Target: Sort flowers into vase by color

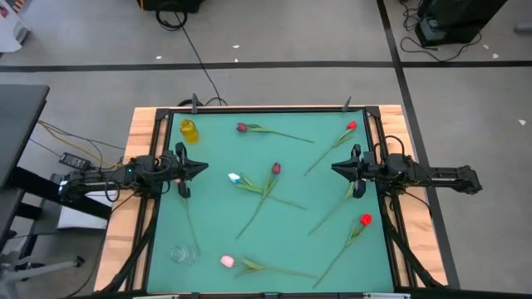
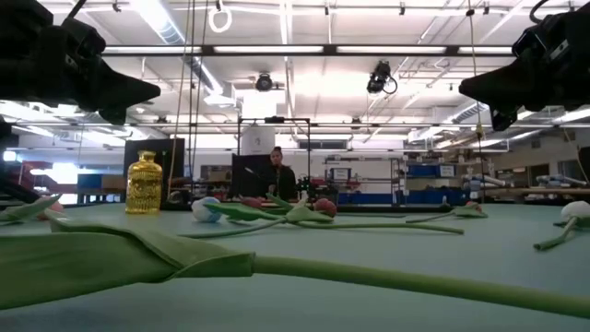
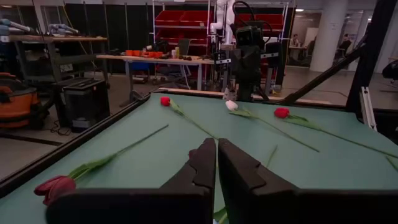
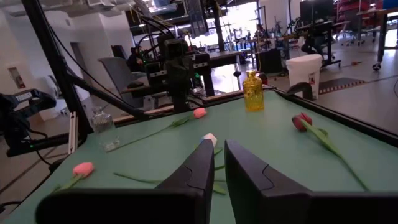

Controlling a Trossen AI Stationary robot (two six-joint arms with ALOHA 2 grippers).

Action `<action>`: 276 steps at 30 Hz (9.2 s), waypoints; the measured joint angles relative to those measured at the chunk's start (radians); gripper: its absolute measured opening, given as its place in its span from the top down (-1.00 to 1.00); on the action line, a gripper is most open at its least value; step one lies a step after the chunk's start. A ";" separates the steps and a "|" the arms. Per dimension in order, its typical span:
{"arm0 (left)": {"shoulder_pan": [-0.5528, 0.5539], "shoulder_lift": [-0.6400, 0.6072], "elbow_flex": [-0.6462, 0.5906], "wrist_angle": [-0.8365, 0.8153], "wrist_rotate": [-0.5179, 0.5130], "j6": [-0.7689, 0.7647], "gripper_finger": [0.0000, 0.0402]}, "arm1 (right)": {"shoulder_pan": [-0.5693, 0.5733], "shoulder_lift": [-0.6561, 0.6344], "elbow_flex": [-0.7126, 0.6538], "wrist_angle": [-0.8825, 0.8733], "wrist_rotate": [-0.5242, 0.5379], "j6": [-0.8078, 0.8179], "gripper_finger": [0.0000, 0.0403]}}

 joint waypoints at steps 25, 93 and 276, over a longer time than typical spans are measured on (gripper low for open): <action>0.000 0.000 0.000 0.154 0.000 0.026 0.88 | -0.013 0.000 0.000 0.060 0.119 -0.480 0.75; -0.211 0.912 0.579 -1.054 0.178 -1.765 0.22 | -0.025 0.016 0.000 0.188 0.463 0.993 0.39; 0.007 0.731 0.597 -0.104 -0.035 -0.537 0.06 | 0.273 1.427 0.610 -0.785 -0.123 2.009 0.25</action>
